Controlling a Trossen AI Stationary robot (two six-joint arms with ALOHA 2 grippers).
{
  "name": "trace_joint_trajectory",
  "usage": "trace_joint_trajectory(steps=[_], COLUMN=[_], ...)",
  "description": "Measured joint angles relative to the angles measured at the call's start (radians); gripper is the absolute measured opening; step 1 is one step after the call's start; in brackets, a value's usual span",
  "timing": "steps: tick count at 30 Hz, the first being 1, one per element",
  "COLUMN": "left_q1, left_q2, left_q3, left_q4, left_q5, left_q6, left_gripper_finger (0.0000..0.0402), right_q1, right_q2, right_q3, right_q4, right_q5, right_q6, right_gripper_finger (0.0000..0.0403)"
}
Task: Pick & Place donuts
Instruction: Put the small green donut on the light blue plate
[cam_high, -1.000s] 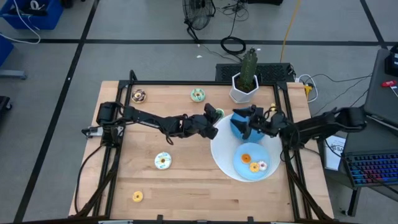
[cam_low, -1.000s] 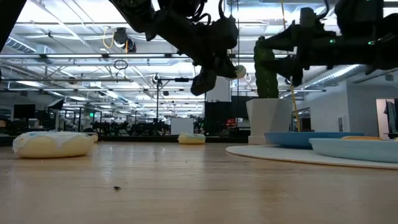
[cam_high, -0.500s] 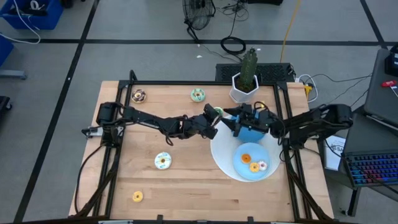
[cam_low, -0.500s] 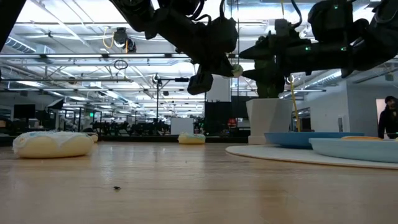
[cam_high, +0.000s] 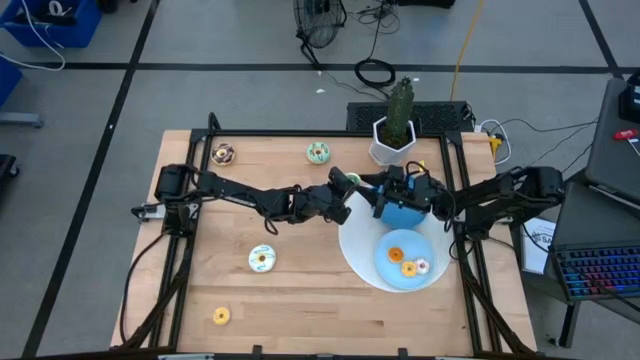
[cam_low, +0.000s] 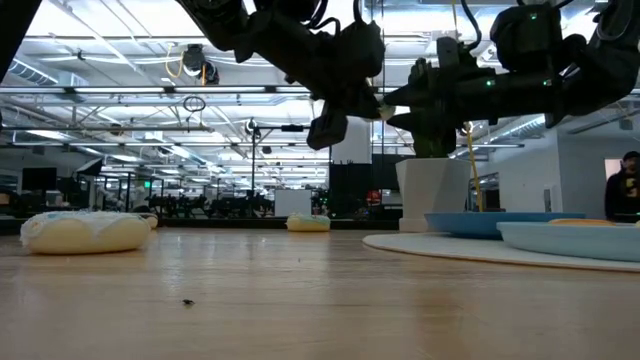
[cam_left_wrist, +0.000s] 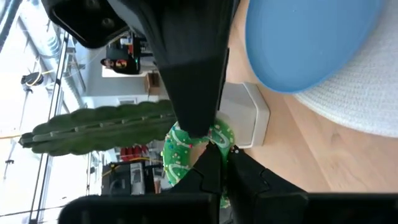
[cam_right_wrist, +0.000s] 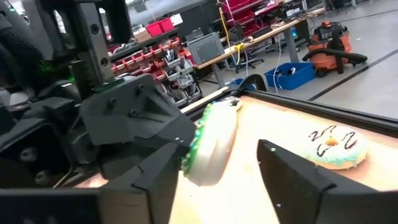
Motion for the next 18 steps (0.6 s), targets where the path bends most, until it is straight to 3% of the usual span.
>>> trace_joint_trajectory(steps=[7,12,18], left_q1=[0.0,-0.019,-0.07], left_q2=[0.0,-0.002,-0.056], left_q3=[0.0,0.0,-0.001], left_q4=[0.006,0.034,0.003], left_q5=[0.023,0.02,0.146], left_q6=[-0.039,-0.258,-0.522], left_gripper_finger=[0.0011,0.0056,0.0085], right_q1=[-0.024,-0.026,-0.019], right_q2=[0.0,-0.017,-0.127], right_q3=[0.0,-0.001,-0.01], right_q4=[0.007,0.011,-0.065], right_q5=[-0.062,-0.093,-0.211], right_q6=[-0.035,-0.15,-0.191], right_gripper_finger=[0.0111,0.0021,0.0007])
